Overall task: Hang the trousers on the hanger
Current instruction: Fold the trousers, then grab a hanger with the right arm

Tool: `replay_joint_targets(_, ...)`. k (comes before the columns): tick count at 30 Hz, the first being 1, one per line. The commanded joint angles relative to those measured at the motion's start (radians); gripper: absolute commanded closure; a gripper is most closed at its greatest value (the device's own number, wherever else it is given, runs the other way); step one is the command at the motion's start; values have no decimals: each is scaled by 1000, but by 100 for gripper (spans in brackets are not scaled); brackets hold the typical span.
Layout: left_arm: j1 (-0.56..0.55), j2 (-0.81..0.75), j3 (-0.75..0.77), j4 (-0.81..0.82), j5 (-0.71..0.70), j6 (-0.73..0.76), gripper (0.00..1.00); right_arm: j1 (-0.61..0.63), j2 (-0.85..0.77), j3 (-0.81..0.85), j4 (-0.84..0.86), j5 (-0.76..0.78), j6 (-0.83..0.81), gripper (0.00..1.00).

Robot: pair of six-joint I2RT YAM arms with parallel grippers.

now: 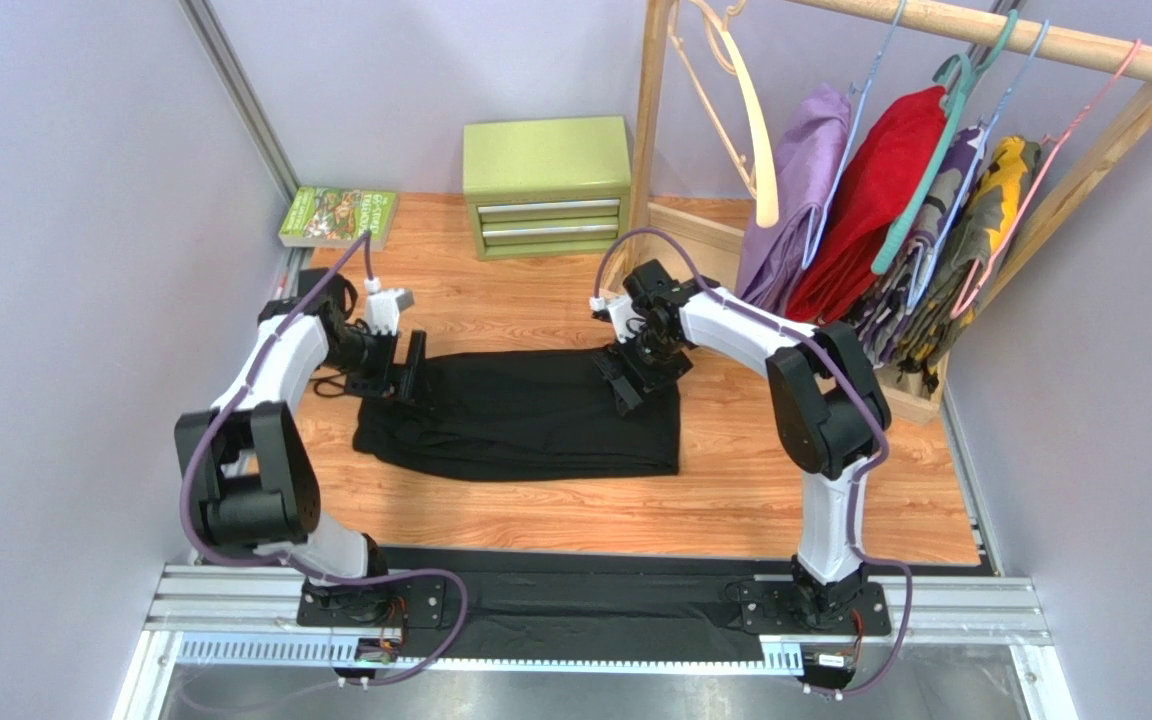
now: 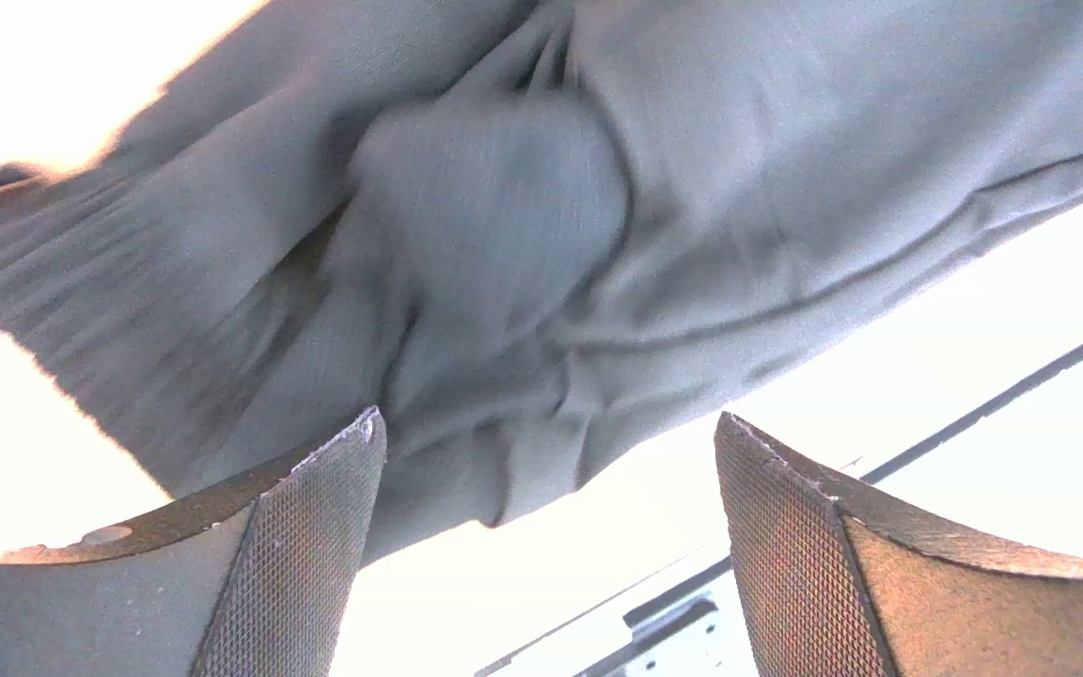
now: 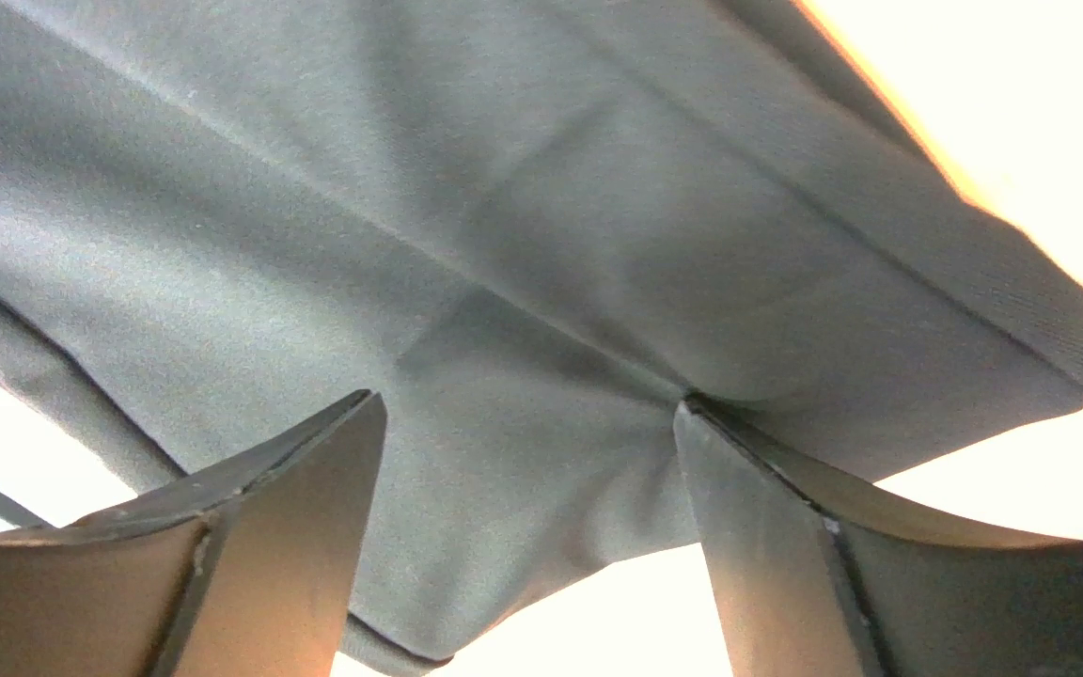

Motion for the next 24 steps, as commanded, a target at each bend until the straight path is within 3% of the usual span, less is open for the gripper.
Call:
replay_joint_targets(1,7,-184,50,11,76,-5,0,-20,-151,-49,-101,-39,-93,8)
replay_joint_targets(4,7,-307,60,41,104,-14,0,-18,-321,-55,-123,-183,-128,0)
replay_joint_targets(11,7,-632,50,191,225,-109,0,-12,-698,-41,-199,-393,-285,0)
replay_joint_targets(15,5,-743,24,256,371,-166,0,-11,-870,50,-149,-427,-218,0)
replay_joint_targets(18,7,-775,13,310,414,-251,0,-12,-904,145,40,-201,-98,0)
replay_joint_targets(19,5,-769,19,311,412,-284,0,-14,-886,182,92,-41,-43,0)
replay_joint_targets(22,4,-755,42,310,411,-306,1,-46,-797,381,107,196,8,1)
replay_joint_targets(24,5,-752,50,314,405,-320,2,-83,-745,468,107,257,26,1)
